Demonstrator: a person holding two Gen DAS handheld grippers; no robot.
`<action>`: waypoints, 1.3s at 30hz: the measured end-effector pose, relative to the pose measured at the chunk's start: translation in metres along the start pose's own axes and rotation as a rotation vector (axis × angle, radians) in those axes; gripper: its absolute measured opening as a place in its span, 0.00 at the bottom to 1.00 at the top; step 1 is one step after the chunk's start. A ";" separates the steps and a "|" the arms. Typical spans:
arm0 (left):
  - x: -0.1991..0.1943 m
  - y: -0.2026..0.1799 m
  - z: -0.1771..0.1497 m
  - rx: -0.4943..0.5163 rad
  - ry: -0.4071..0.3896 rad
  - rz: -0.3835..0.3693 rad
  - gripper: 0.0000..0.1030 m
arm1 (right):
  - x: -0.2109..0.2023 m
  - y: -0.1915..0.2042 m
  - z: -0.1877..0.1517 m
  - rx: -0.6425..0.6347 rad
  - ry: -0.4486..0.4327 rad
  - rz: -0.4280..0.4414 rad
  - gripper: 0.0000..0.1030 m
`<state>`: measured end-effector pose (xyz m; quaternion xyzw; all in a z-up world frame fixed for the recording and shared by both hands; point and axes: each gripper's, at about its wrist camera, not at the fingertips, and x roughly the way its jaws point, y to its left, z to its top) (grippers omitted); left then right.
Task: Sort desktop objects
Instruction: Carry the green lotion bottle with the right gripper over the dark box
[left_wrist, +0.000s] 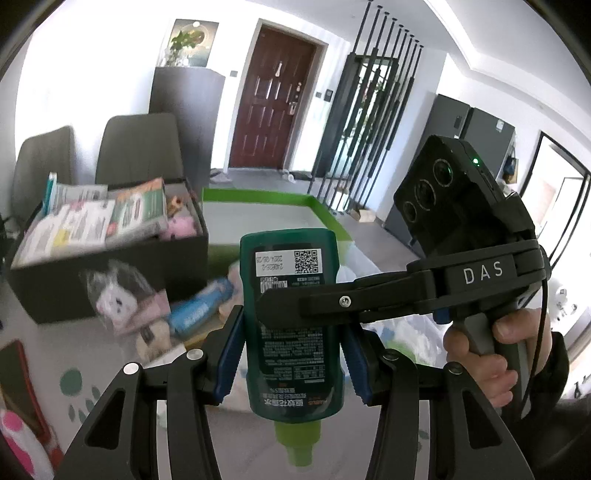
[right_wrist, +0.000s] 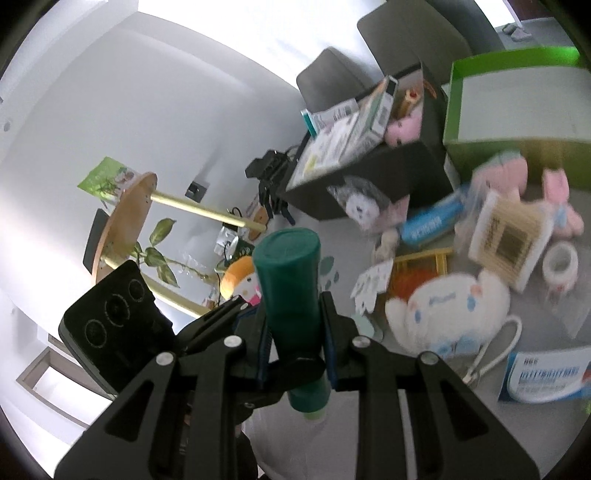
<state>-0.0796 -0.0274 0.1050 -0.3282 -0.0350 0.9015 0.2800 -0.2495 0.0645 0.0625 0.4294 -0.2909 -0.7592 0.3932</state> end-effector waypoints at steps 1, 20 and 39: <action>0.001 0.001 0.004 0.004 -0.004 0.001 0.49 | -0.001 0.001 0.005 -0.003 -0.006 0.002 0.24; 0.020 0.015 0.067 0.065 -0.054 0.004 0.49 | -0.011 0.003 0.070 -0.041 -0.103 0.009 0.24; 0.055 0.055 0.111 0.063 -0.076 -0.010 0.49 | 0.003 -0.017 0.129 -0.005 -0.174 0.005 0.25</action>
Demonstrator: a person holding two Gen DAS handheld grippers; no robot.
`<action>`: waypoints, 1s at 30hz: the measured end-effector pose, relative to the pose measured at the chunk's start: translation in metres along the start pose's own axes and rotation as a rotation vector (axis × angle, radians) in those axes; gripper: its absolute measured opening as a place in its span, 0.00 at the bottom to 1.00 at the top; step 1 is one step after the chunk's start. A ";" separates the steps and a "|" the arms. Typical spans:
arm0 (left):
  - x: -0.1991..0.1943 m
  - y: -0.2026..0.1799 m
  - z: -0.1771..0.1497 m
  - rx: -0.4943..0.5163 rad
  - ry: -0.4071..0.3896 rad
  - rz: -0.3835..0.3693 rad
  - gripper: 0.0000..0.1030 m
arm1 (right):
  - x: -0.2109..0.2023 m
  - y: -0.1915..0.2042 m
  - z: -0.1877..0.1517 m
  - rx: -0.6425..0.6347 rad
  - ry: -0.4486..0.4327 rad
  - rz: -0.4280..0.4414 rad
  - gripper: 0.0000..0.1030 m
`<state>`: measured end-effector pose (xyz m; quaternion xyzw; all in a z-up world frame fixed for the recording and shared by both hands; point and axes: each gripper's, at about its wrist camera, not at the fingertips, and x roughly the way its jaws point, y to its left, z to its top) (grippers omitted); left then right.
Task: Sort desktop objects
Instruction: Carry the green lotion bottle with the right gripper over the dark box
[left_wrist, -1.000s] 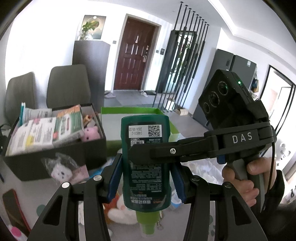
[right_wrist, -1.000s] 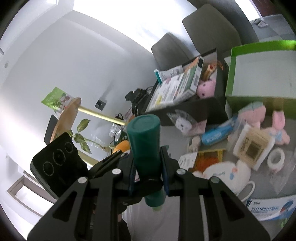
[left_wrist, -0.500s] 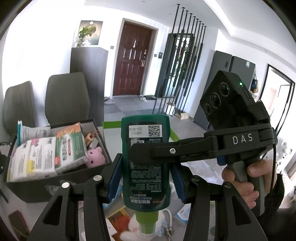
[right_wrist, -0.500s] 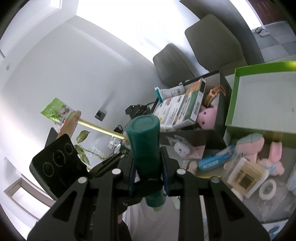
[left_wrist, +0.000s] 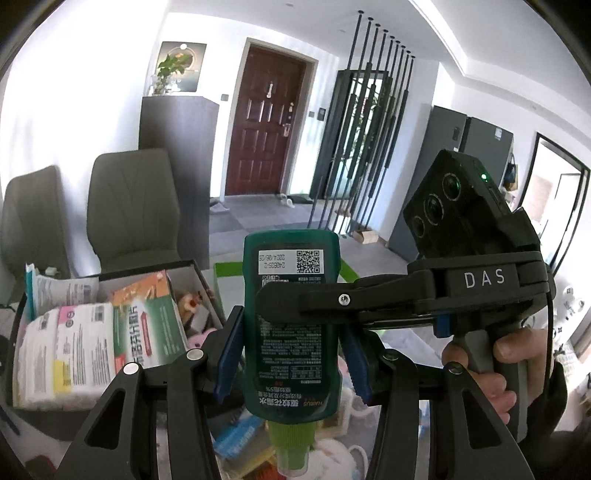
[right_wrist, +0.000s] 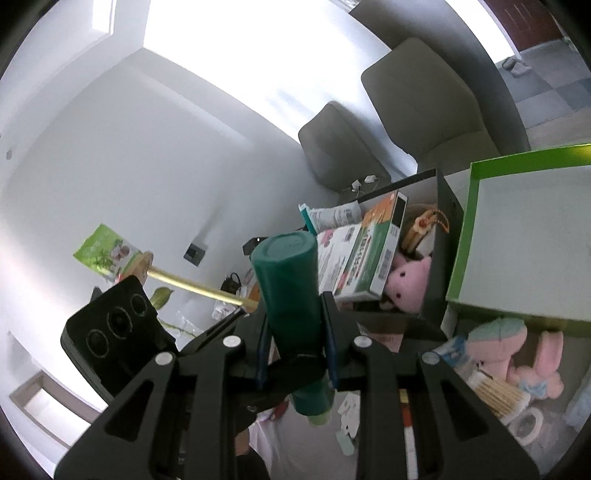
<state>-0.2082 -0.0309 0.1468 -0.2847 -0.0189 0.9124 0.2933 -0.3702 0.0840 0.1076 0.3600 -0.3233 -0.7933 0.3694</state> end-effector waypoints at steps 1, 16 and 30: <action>0.002 0.002 0.001 -0.003 -0.001 -0.004 0.49 | 0.002 -0.001 0.003 0.001 -0.003 -0.004 0.25; 0.053 0.058 0.032 -0.071 0.001 -0.034 0.49 | 0.039 -0.024 0.054 -0.019 -0.078 -0.073 0.28; 0.101 0.089 0.031 -0.145 0.084 -0.009 0.49 | 0.075 -0.072 0.073 0.058 -0.059 -0.129 0.28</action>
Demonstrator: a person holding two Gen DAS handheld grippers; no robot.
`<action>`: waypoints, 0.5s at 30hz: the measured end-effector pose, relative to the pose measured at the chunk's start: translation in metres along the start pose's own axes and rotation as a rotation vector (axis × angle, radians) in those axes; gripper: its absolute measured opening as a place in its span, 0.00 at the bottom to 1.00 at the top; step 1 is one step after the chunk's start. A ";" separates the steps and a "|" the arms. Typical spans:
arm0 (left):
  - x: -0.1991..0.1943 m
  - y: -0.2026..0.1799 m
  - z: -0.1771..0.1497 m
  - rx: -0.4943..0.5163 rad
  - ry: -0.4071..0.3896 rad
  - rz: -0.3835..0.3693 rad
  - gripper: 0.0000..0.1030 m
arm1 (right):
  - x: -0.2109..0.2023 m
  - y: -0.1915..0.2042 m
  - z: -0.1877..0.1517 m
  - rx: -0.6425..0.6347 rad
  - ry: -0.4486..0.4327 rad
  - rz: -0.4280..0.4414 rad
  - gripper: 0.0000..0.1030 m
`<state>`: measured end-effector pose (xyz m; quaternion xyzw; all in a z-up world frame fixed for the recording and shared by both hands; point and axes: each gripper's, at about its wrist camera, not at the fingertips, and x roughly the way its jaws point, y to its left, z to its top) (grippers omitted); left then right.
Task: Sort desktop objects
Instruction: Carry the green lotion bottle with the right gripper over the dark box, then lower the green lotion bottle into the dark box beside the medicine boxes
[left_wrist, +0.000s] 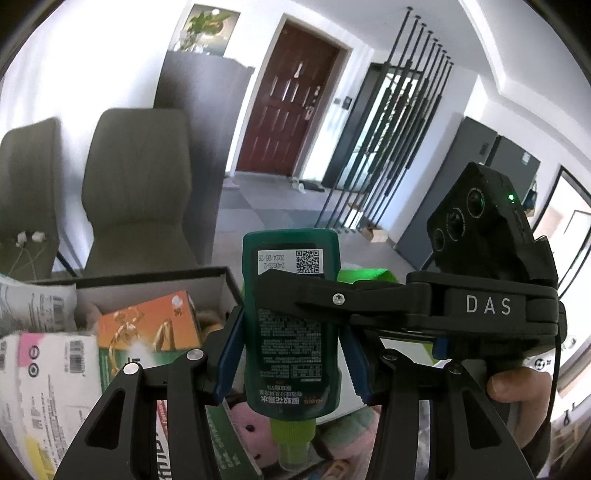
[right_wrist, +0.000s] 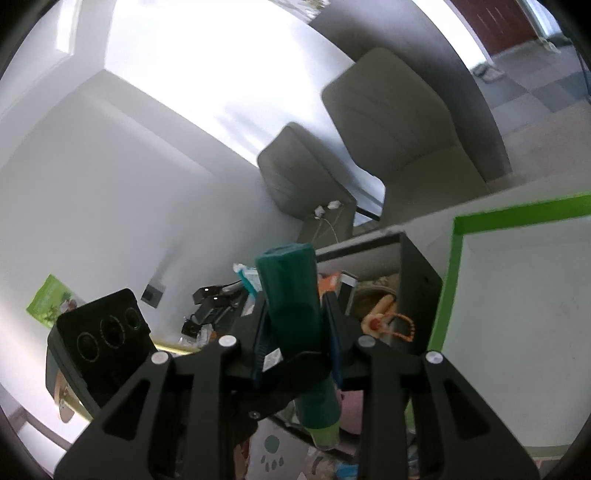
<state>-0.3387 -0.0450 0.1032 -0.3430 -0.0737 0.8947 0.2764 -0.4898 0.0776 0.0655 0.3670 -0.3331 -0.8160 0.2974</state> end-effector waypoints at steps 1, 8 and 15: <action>0.002 0.001 -0.001 -0.003 0.007 0.004 0.49 | 0.002 -0.004 0.000 0.008 0.004 -0.002 0.28; 0.015 0.010 -0.008 -0.024 0.051 0.041 0.49 | 0.021 -0.018 -0.001 0.027 0.022 -0.039 0.28; 0.022 0.010 -0.011 -0.028 0.097 0.069 0.50 | 0.037 -0.024 -0.004 0.011 0.052 -0.074 0.29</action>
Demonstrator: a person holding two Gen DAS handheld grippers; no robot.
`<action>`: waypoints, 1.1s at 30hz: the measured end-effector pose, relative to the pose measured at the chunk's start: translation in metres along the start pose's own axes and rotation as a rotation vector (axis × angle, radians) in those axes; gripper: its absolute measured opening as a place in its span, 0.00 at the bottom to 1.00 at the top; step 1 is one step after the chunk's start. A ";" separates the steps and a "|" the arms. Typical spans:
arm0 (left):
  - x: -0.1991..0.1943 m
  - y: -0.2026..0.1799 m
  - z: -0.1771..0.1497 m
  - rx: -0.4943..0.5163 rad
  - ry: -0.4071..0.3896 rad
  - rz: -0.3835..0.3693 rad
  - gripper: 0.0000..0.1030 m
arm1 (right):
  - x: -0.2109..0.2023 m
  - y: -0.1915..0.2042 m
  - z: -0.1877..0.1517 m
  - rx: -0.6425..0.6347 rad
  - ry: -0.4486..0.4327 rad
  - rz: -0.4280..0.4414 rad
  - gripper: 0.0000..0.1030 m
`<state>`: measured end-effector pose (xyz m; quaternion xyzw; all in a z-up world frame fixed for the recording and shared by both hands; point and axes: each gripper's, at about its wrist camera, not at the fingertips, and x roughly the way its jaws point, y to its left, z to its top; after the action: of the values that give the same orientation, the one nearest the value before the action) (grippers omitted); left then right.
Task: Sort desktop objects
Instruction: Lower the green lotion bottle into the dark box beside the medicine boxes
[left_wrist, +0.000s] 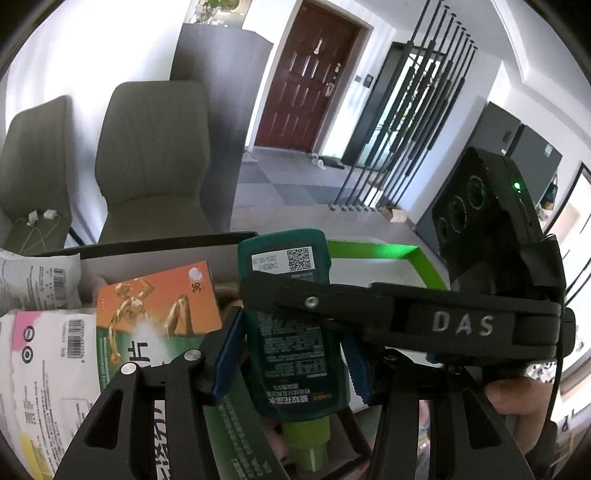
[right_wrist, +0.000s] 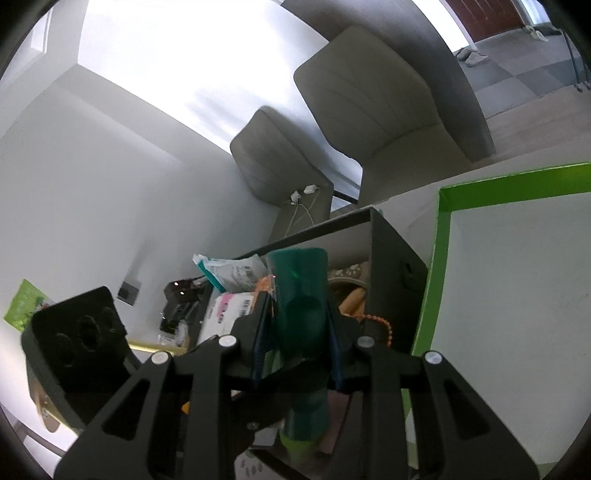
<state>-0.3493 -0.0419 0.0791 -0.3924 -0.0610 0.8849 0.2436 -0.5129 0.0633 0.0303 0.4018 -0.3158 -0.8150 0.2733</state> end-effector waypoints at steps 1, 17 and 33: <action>-0.001 0.001 0.000 -0.003 0.002 0.003 0.50 | 0.000 0.001 0.000 -0.007 0.000 -0.005 0.34; -0.029 0.034 0.008 -0.108 -0.086 0.065 0.60 | -0.020 0.003 0.005 0.007 -0.074 0.025 0.51; -0.030 0.046 0.006 -0.121 -0.081 0.090 0.60 | -0.016 0.005 0.001 0.030 -0.069 -0.008 0.43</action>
<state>-0.3540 -0.0956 0.0893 -0.3725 -0.1067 0.9048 0.1767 -0.5043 0.0716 0.0424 0.3788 -0.3358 -0.8245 0.2529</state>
